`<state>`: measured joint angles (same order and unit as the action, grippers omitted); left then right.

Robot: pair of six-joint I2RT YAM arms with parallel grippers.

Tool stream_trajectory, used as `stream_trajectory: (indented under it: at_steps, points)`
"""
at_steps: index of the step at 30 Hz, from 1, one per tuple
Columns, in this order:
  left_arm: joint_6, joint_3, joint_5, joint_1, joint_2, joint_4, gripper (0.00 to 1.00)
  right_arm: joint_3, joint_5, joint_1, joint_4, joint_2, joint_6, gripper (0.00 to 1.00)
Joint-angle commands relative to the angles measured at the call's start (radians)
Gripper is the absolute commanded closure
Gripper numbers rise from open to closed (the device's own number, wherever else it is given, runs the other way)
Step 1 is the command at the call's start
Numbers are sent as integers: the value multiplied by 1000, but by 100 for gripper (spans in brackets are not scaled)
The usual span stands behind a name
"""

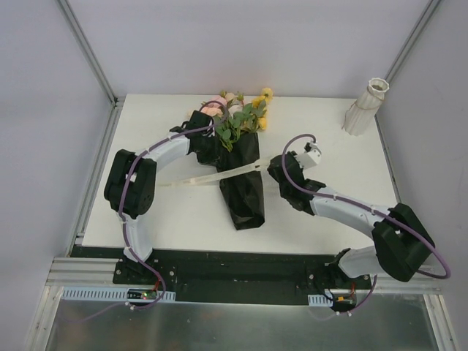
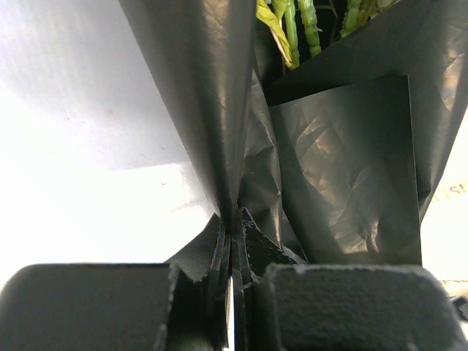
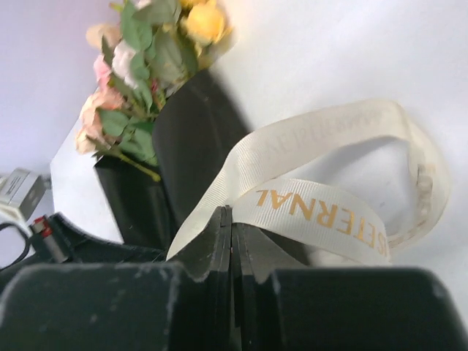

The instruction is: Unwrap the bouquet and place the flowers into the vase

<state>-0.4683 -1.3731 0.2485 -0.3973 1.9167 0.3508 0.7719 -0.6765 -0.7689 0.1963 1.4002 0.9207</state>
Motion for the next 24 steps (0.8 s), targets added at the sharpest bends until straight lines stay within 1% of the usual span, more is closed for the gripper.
stream_trajectory:
  at_steps: [1, 6, 11, 19, 24]
  points:
    - [39, -46, -54, 25, -22, 33, 100, -14, -103, 62, -57, -128, -95, 96]
    - [54, -44, -72, 34, -27, 37, 100, -29, -118, 146, -103, -245, -166, 95]
    - [60, -49, -89, 37, -22, 48, 100, -30, -126, 227, -126, -323, -243, 95]
    - [77, -38, -115, 40, -18, 62, 100, 35, -156, 433, -173, -415, -355, 94]
    - [76, -35, -112, 41, -15, 63, 100, 96, -118, 568, -192, -432, -388, 94]
